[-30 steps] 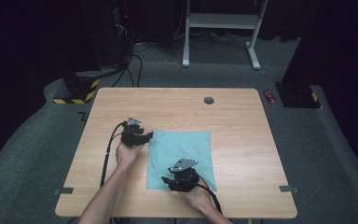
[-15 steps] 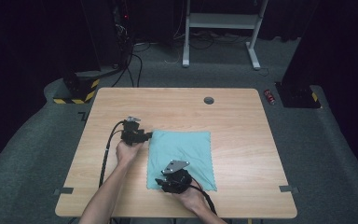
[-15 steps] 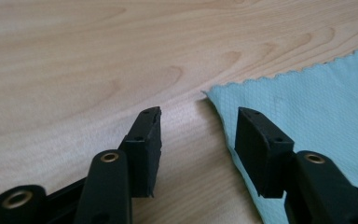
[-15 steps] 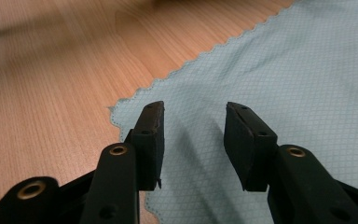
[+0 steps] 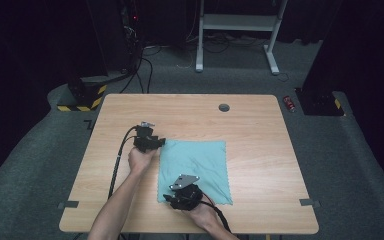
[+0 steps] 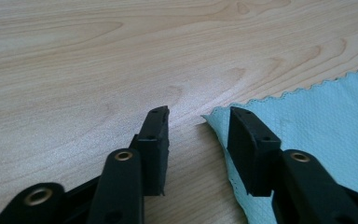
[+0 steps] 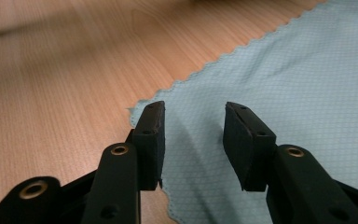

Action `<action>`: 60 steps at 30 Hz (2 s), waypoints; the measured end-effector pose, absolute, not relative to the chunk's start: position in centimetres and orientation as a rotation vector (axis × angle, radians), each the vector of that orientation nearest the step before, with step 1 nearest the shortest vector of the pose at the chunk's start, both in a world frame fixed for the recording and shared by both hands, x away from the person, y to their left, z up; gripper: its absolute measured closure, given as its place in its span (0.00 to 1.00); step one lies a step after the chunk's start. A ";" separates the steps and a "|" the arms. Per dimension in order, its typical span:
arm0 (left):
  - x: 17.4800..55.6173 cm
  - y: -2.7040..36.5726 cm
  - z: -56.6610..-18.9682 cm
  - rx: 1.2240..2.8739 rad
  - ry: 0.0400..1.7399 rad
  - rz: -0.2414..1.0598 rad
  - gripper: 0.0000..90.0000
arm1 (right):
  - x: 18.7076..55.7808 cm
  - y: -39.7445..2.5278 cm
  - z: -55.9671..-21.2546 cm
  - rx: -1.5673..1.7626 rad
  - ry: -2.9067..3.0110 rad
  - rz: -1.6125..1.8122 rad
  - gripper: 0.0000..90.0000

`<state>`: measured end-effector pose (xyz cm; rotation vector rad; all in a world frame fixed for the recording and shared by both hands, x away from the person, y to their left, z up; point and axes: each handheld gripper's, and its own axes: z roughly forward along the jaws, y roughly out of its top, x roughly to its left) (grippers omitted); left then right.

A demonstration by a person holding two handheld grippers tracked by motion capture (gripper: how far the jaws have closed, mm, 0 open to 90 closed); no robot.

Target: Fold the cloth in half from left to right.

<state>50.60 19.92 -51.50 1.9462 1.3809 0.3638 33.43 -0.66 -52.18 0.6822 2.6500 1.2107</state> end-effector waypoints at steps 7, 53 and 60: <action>50.8 19.0 -51.4 1.994 1.348 0.374 0.78 | 32.8 0.3 -52.2 0.624 2.676 1.221 0.65; 51.3 20.5 -50.2 1.915 1.382 0.291 1.00 | 31.8 1.7 -50.1 0.583 2.565 1.275 1.00; 51.5 20.5 -49.1 1.935 1.359 0.308 1.00 | 31.8 2.1 -49.4 0.581 2.560 1.294 1.00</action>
